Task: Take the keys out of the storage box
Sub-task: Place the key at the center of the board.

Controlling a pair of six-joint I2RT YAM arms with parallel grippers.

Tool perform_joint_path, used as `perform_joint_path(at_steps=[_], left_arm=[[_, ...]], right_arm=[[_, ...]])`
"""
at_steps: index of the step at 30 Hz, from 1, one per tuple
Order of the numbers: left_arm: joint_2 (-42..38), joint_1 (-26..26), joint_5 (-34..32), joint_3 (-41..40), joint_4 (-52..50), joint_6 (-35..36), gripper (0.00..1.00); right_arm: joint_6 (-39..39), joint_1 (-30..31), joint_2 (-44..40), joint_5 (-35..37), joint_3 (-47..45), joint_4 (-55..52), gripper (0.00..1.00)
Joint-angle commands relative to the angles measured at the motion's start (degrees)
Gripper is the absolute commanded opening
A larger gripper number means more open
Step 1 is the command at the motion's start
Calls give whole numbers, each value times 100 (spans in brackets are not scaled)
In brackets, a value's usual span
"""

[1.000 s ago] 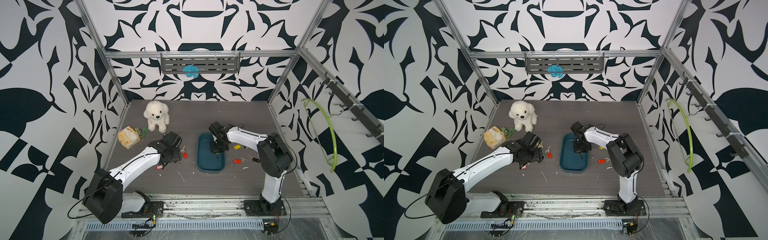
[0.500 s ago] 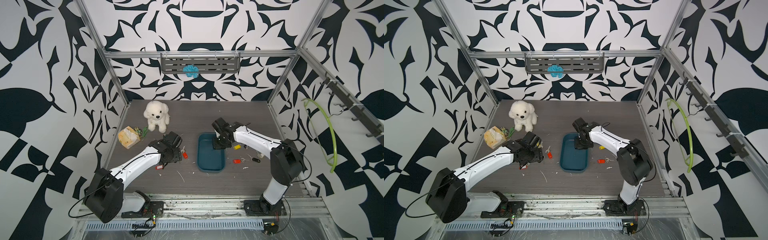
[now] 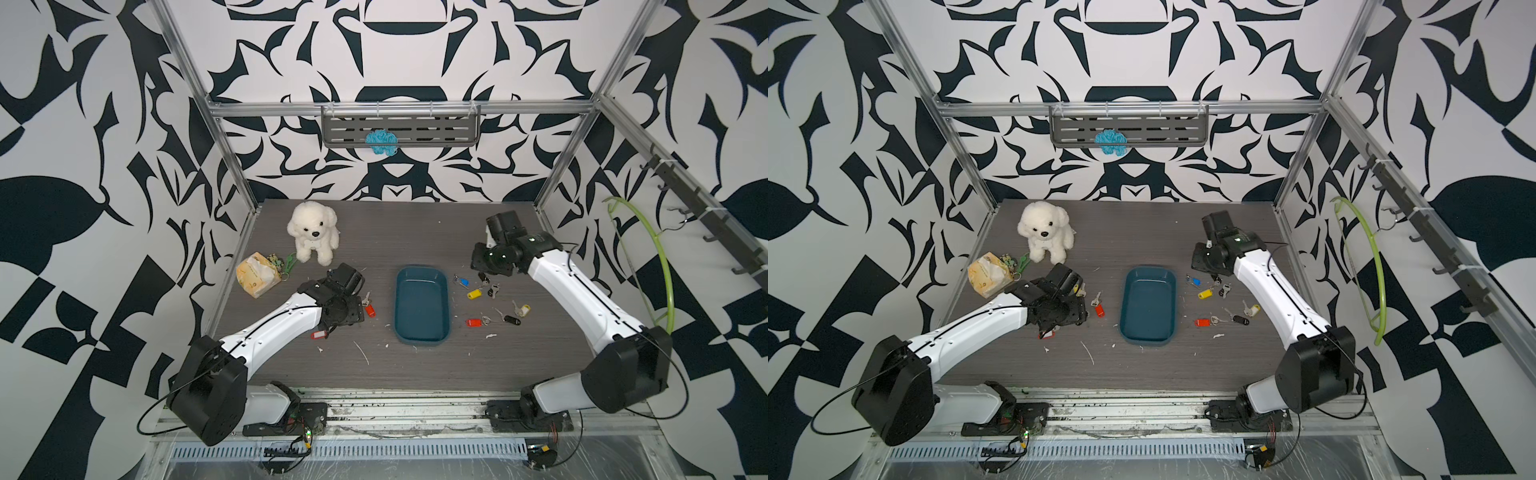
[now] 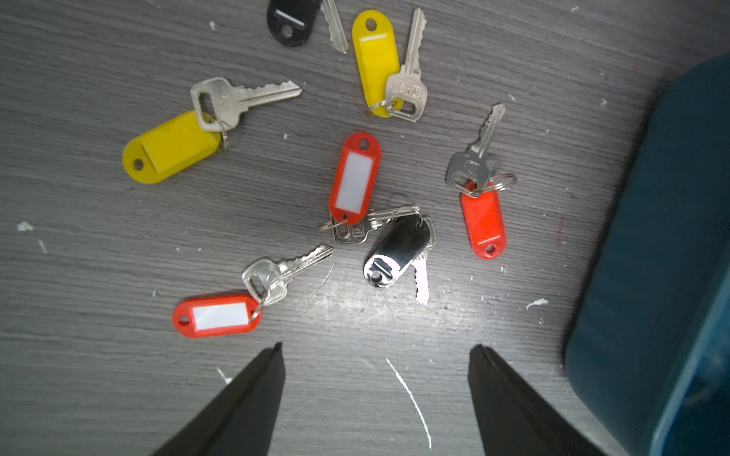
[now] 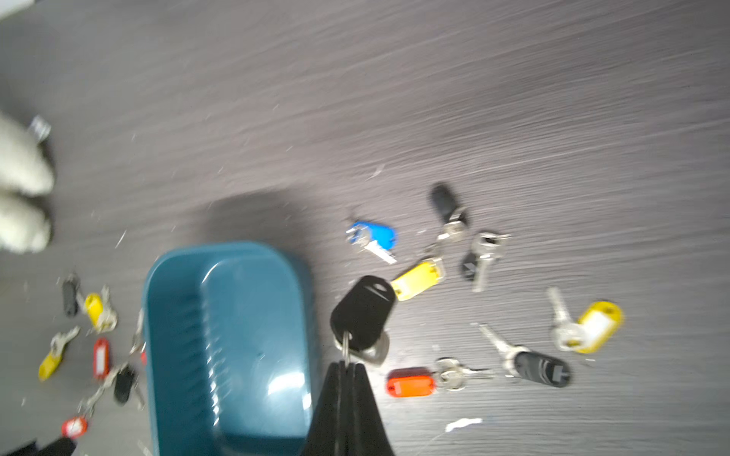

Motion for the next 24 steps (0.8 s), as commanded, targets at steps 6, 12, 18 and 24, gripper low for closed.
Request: perform_joint_path(at_steps=[6,12,18,24], left_arm=[[-66,18,50,-50,53,16,81],[-145,25,16,-52,-16,25,81],[-233,19,-2,-116,-40,25,81],[-529,26,-155,-14,-79,145,82]], right_arm=[[-76,-260,-201,-57,-1063,151,0],[-49,-328,47,-286,-1511,570,0],[-59,-341,114,-380,-1589,576,35],[-95,-341,-177,-232,-1536,363,56]])
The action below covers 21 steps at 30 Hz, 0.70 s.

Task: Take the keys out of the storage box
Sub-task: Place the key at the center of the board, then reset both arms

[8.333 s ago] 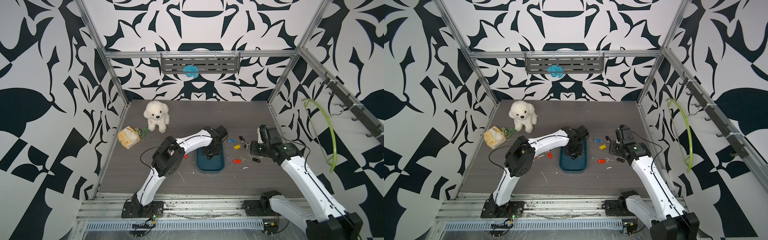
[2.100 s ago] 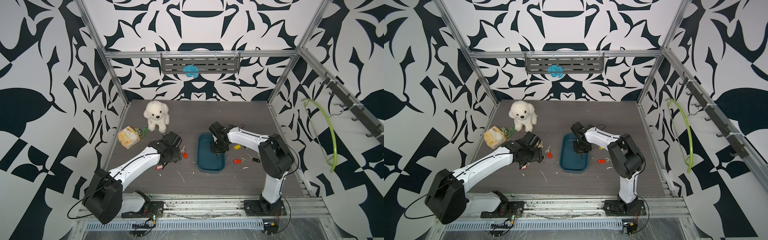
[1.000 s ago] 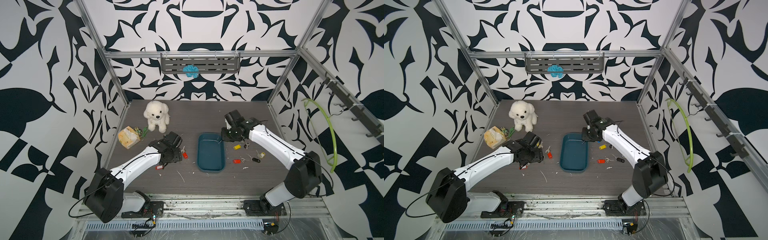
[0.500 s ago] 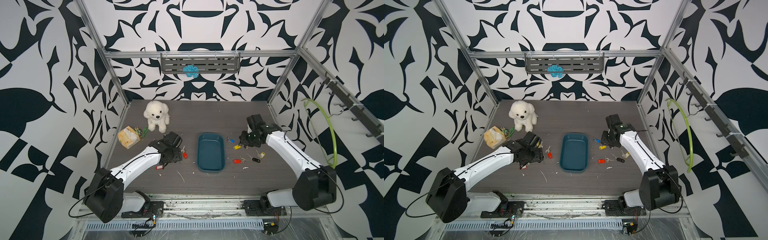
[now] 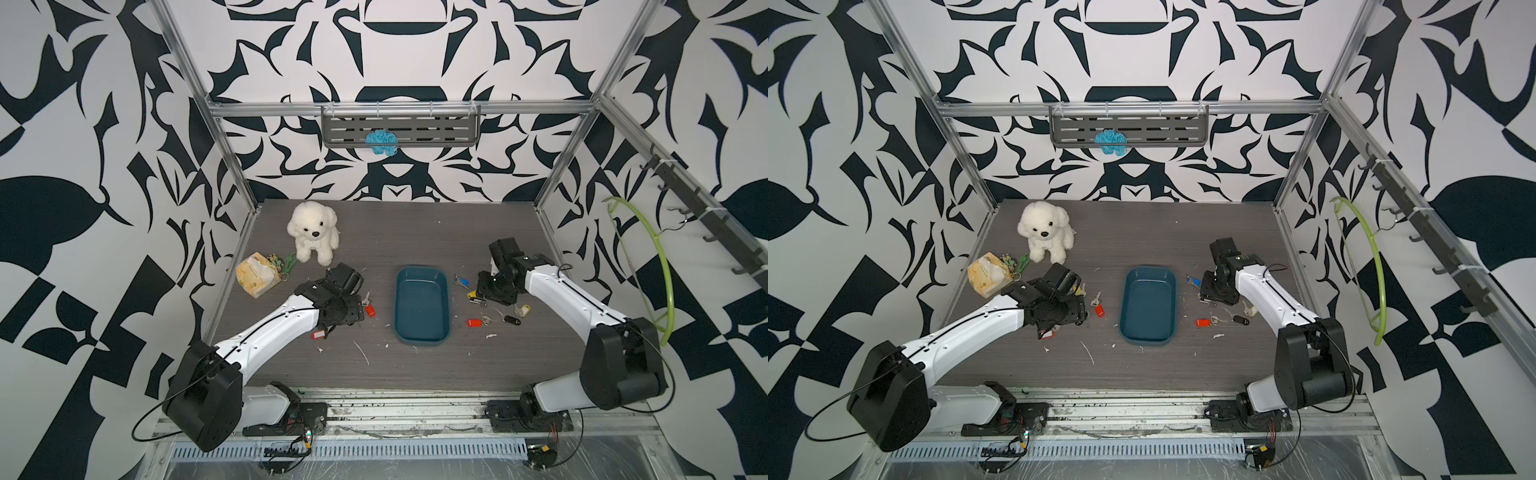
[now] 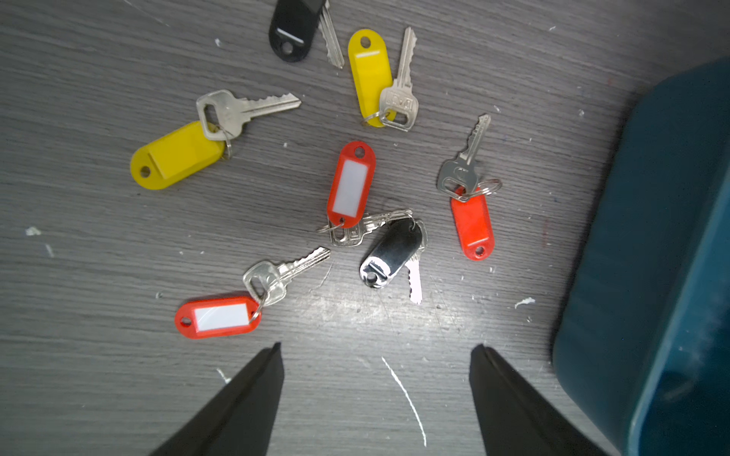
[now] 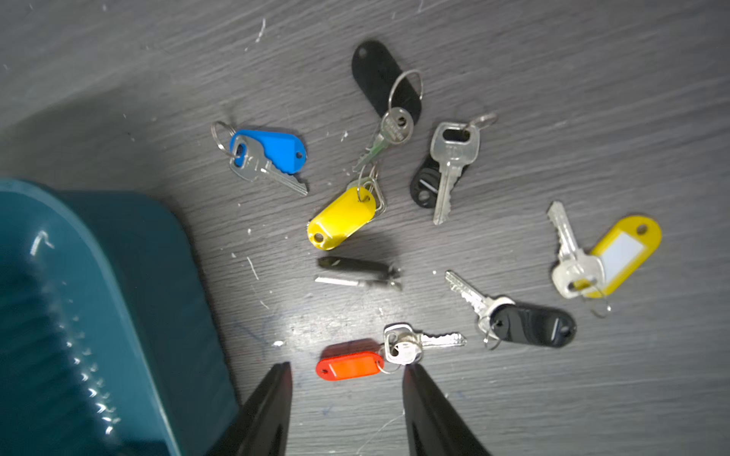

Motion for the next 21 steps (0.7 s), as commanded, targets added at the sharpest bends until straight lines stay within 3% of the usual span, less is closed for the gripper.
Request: perform_joint_path(at_steps=[1,6,9,12,13,15,16,17,19,21], left_arm=[[-343,21,-152,41,-89,179,83],[-774,23,-485,457,-91,790,82],[-1312,21,-1124,777,85,1440,83],[-2039,29,-1883,714,922,2276,84],[-2308,33,-2094,525,1445,2661,84],[-2767,81,-2215,-34,2700,3485,94],[-2986,126,-2186,-383,3395,3919,99],[-3131,163,-2161,-721,4057,4270,100],[-3279,399,-1932,-1415,5451,5021,99],[-3145,839,-1613,-1762,6152,5246,99]], right_arm=[[-33,-35,-348,123,81,-168,57],[-112,-50,-735,375,301,-335,59],[-277,-52,-1089,716,502,-320,59],[-609,-54,-1679,1009,533,177,60],[-795,-57,-1982,1120,402,549,60],[-1109,-56,-2600,1387,-68,1522,66],[-1469,-57,-2932,1509,-427,2141,77],[-1861,-57,-3225,1465,-843,2854,96],[-2750,-57,-3801,987,-1987,4657,100],[-3258,-53,-3996,907,-2827,6014,99]])
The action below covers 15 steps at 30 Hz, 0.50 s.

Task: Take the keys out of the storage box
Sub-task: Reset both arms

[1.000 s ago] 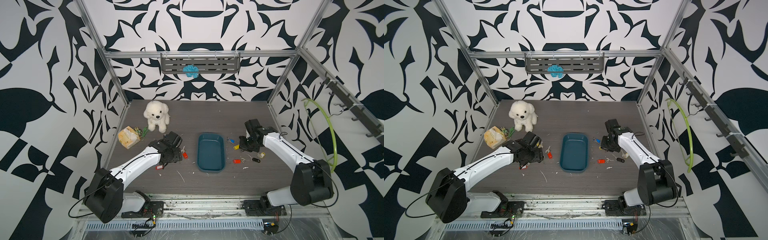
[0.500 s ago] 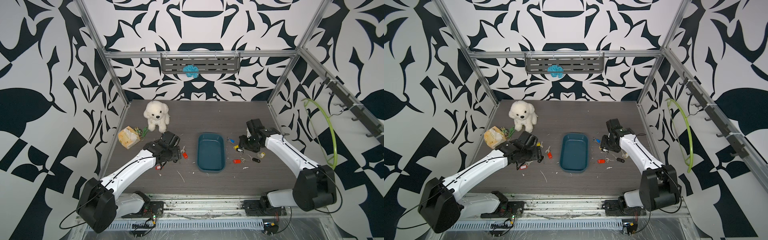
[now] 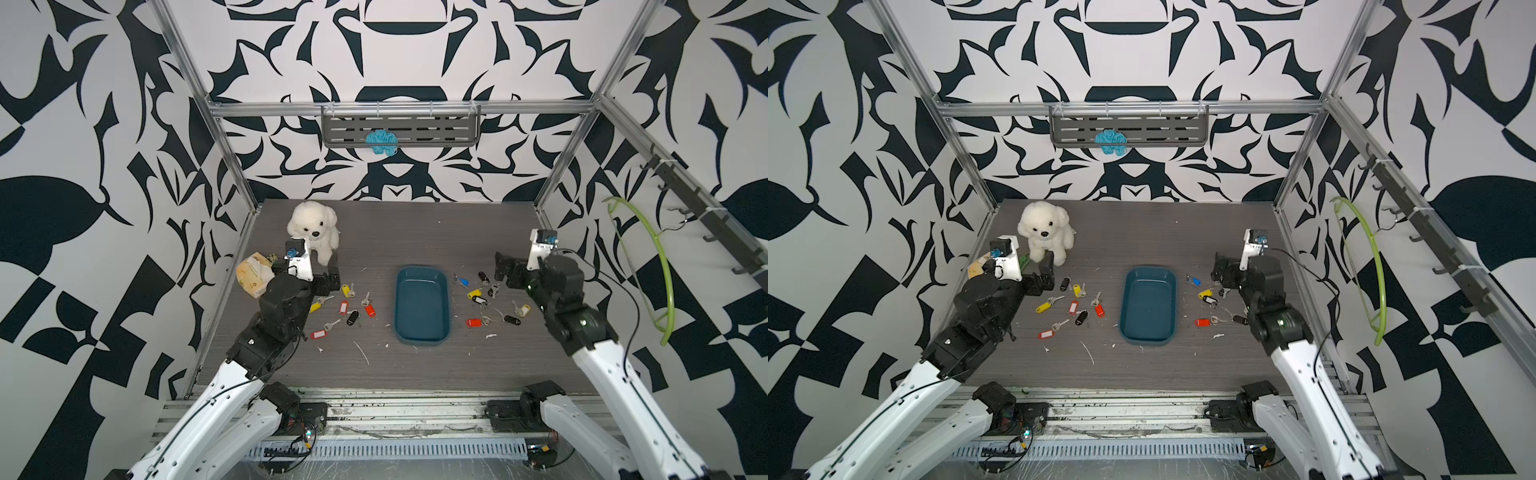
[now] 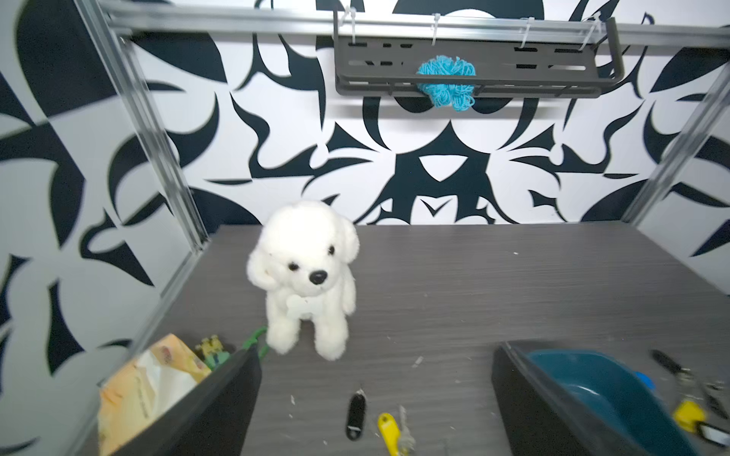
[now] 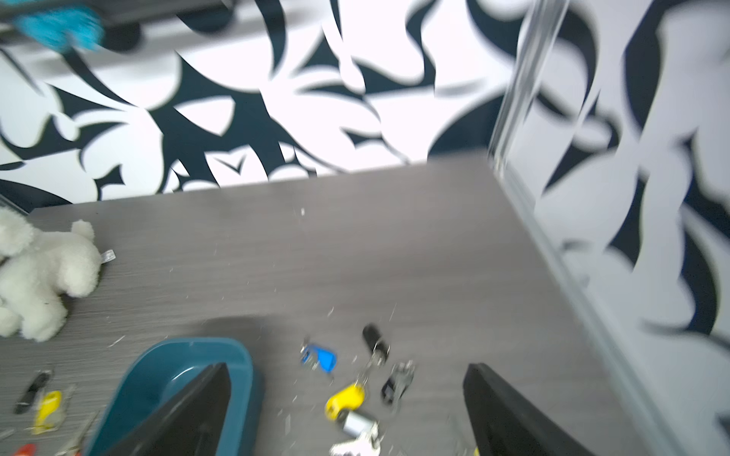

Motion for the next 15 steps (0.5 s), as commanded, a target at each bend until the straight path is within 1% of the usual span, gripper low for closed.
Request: perform_joint_path(at_steps=[1,3,5,6,7,8,9,11,13,15], left_arm=[[361,674,329,-496,1919,1086,99],[774,1251,673,-506,1926,832,99],[1245,1733,961,-612,2094,644,99],[1508,1839,939,-717,2272,688,99],[1762,1883,820,-832,2502,697,99],[1952,1941,864,-912,2591,637,99],[2142,2046,1050,-1005,2629,549,99],[2430,2182,1110,-1248,2899,376,99],[2720,2389,1073,-1463,3181,60,99],[3046,2515,1028,-1625,3505,-95,99]], right_arm=[[-1193,-33,125,100,-1069,2749,100],[-1100,-95,670,415,-1135,2657,100],[-1101,-153,1487,346,-1222,2868,99],[-1067,-160,1956,159,-1252,3060,99],[-1031,-160,2406,222,-1327,3387,100],[-954,-160,2740,516,-1439,3815,100],[-992,-169,3107,624,-1580,4330,99],[-1073,-211,3645,741,-1697,4951,100],[-1056,-337,4172,553,-1859,5655,99],[-1041,-376,4546,541,-2032,6289,99]])
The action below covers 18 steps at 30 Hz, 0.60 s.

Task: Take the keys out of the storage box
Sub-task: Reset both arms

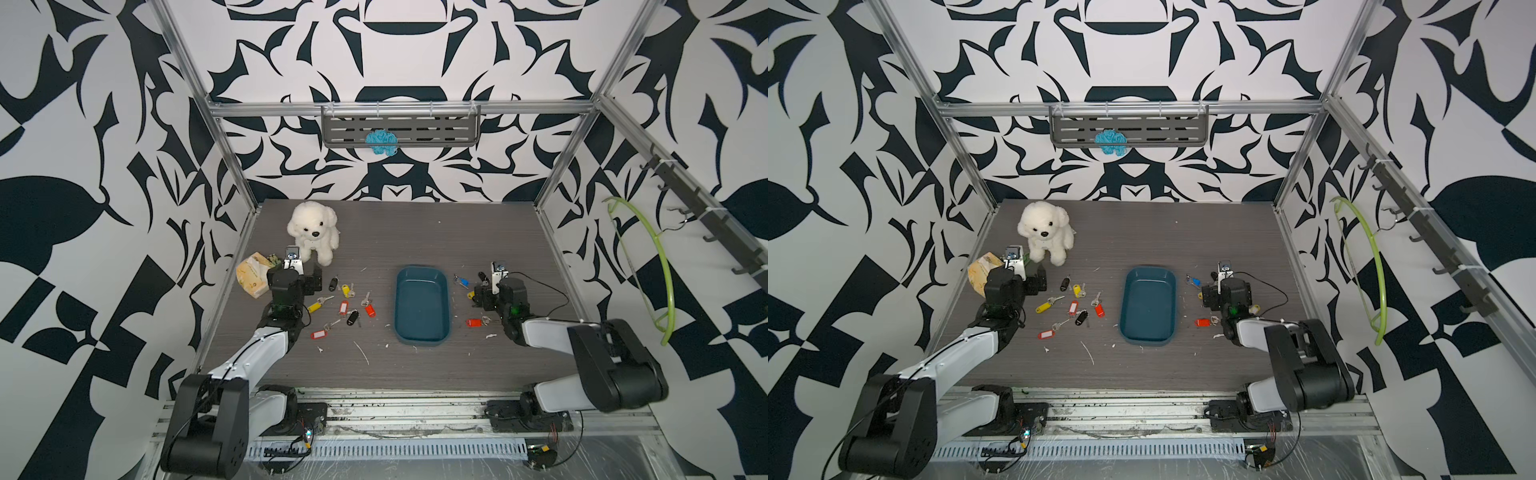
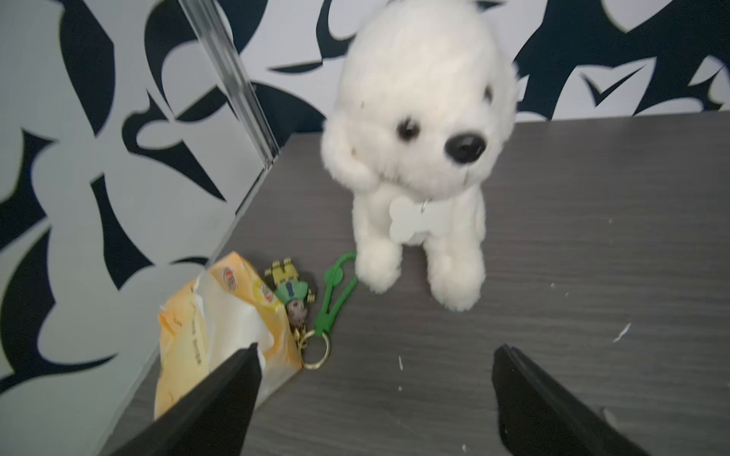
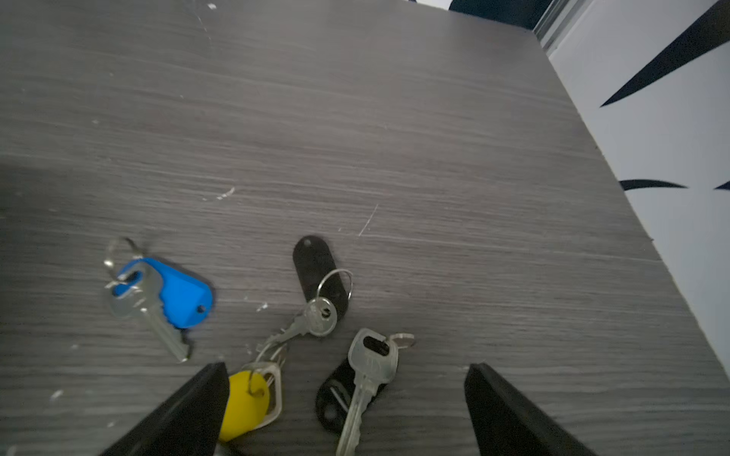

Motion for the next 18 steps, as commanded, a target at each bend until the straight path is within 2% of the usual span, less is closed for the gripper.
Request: perform_joint_path(at_steps=[1,2,3,4,6,9,11,13,18], left_arm=[[430,197,77,-209,915,-362,99],[767,203,15,-228,1114,-343,99],[898,234,-5,-129,1121,-411,99],[1008,362,228,-32,1053,-537,99],[1398,439,432,-120,1616,-650,99],[2168,424,697,-39,2328,-445,99],[1971,398,764,10,1859,-488,99],[2114,397,775,-14,2136,-433,99],[2024,397,772,-26,2028,-446,99]], right_arm=[[-31,-100,384,130,-163,2023,99],[-7,-120,465,161,-149,2098,99],[56,-165,381,116,-43,1700,99],[134,-314,330,-81,83,1400,99],[230,-507,370,-536,112,1394,99],[250,-513,374,-465,120,1355,99],[328,-519,358,-318,151,1260,99],[400,-521,373,-205,162,1272,99],[372,-521,312,-203,162,1189,99]])
